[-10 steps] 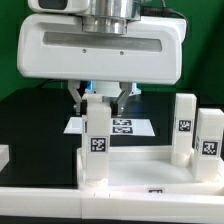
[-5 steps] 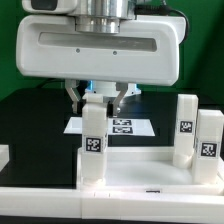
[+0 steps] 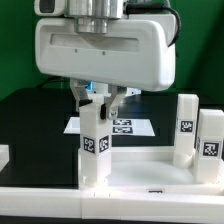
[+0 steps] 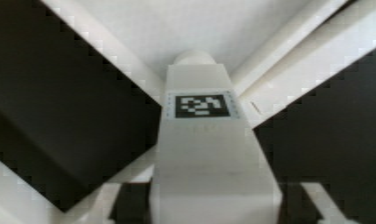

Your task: Assemble desk

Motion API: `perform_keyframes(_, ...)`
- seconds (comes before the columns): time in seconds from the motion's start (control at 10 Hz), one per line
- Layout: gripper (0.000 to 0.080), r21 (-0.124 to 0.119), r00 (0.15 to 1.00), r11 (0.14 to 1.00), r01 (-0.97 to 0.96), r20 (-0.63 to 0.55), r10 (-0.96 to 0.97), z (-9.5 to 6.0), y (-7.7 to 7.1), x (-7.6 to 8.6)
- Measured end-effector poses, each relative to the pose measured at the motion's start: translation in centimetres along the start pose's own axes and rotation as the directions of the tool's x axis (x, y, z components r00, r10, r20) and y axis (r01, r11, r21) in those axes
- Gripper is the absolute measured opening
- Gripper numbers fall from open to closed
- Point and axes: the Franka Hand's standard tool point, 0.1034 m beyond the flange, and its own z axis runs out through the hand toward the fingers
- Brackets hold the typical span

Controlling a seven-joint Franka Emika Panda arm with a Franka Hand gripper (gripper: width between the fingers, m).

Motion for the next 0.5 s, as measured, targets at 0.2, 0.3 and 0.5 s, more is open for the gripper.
perform_keyframes(0.2,0.0290,-0.005,0.982,0.982,-0.187,0.006,0.187,0.03,0.03,-0.13)
perform_keyframes(0.3,0.0290,-0.008,0.954,0.954,-0.299,0.006,0.299,0.06,0.07,-0.12)
perform_keyframes(0.5,0.0290,-0.011,0.882,0.882,-0.470,0.005,0.470,0.08,0.15,-0.13)
